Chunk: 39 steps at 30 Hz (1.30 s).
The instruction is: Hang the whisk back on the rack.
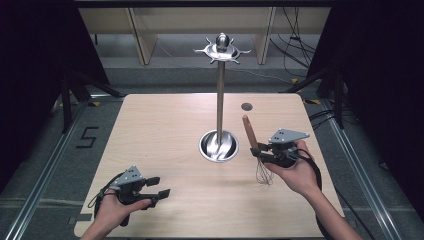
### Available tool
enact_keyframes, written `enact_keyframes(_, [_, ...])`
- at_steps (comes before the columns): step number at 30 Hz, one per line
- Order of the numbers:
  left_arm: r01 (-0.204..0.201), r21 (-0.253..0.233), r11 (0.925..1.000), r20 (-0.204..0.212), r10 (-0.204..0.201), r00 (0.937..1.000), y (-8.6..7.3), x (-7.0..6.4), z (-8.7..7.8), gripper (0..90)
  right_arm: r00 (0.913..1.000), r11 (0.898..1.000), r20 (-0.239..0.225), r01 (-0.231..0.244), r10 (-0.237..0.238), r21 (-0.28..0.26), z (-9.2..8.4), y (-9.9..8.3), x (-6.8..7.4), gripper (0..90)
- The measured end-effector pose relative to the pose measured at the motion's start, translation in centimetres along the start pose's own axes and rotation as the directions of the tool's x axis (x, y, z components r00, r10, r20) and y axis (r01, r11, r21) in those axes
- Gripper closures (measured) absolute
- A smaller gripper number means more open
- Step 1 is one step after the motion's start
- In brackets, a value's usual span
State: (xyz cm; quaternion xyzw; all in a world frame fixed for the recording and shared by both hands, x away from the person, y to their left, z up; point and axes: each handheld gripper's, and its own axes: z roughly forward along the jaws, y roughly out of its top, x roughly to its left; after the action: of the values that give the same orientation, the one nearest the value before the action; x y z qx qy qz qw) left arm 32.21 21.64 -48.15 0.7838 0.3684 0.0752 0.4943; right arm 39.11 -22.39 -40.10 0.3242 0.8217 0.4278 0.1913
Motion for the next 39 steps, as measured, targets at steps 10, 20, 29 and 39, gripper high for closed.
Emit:
enact_keyframes(10, [0.002, -0.005, 1.0, -0.001, -0.002, 1.0, 0.0, 0.0, 0.0, 34.2, 0.9963, 0.996, 0.012, -0.084, 0.085, -0.043, -0.7, 0.7, 0.3, 70.6])
enact_keyframes(20, [0.005, -0.003, 1.0, -0.007, -0.005, 1.0, 0.0, 0.0, -0.1, 34.2, 0.9936, 0.986, 0.024, -0.106, 0.11, -0.13, -1.5, 2.2, 0.3, 70.7])
enact_keyframes(29, [0.001, -0.004, 1.0, -0.004, -0.001, 1.0, 0.0, 0.0, -0.1, 34.2, 0.9915, 0.98, 0.042, -0.115, 0.123, -0.165, -1.8, 3.3, 0.5, 70.7])
enact_keyframes(39, [0.005, -0.005, 1.0, -0.004, -0.005, 1.0, 0.1, 0.0, -0.1, 34.2, 0.9879, 0.975, 0.055, -0.133, 0.145, -0.177, -2.3, 4.5, 0.6, 70.7])
